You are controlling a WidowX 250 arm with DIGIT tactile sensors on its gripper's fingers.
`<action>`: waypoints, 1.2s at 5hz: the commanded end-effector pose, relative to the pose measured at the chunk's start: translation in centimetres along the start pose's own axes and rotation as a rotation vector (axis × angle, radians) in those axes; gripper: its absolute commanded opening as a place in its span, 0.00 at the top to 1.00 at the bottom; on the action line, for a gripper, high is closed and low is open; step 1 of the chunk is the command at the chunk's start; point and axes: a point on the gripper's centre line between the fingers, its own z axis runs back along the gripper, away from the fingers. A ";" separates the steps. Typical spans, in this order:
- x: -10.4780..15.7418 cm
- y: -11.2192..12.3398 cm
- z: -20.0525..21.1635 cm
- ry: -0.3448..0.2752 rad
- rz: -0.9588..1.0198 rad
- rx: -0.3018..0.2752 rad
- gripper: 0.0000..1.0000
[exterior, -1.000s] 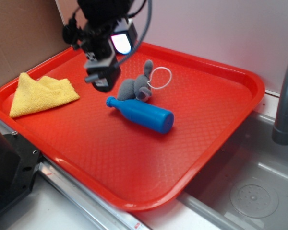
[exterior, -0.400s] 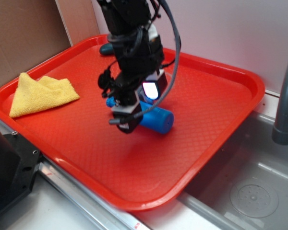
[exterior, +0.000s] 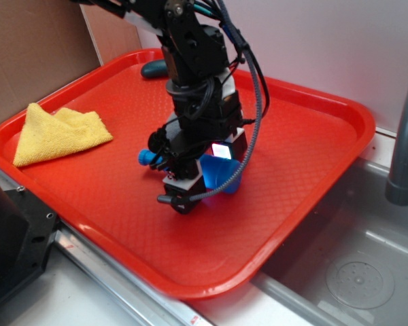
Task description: Grab the blue bottle.
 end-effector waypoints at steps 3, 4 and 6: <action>-1.8 -0.5 9.3 0.086 0.535 0.194 1.00; -3.1 -0.6 12.2 0.073 0.787 0.194 1.00; -6.2 -1.2 14.4 0.100 1.295 0.123 1.00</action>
